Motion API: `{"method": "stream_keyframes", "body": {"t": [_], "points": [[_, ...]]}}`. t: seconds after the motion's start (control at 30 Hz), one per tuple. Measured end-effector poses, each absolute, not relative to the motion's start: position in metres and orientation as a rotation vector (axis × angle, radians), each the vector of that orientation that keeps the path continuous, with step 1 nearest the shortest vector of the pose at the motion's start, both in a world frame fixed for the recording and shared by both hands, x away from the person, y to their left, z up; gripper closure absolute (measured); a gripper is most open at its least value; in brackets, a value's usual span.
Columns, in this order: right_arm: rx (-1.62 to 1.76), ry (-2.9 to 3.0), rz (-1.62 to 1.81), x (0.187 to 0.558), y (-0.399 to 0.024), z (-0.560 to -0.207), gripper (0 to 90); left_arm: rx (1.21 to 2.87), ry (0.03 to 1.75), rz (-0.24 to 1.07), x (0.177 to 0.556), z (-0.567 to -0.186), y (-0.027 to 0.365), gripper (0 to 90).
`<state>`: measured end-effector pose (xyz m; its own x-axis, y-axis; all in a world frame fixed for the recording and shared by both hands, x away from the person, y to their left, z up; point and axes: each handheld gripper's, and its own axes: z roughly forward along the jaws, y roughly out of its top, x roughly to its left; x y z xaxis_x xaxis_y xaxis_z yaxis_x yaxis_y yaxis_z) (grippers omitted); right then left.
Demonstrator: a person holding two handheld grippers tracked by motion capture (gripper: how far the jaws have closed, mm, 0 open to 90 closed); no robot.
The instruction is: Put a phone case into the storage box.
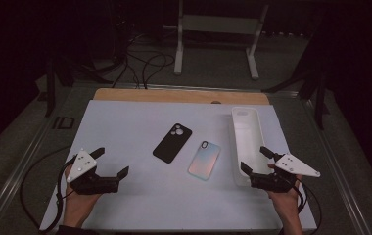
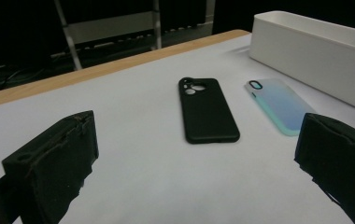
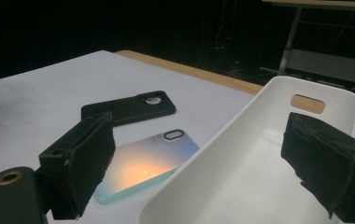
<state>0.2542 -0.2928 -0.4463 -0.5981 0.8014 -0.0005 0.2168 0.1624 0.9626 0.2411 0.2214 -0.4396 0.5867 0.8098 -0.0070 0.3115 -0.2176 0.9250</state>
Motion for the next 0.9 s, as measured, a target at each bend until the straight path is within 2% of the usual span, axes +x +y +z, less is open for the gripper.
{"method": "stream_keyframes", "body": {"t": [0.9], "points": [[0.963, 1.929, 1.447, 0.255, -0.291, -0.448, 9.9, 1.888, 0.826, 0.491, 0.282, -0.447, 0.154, 0.0]]}}
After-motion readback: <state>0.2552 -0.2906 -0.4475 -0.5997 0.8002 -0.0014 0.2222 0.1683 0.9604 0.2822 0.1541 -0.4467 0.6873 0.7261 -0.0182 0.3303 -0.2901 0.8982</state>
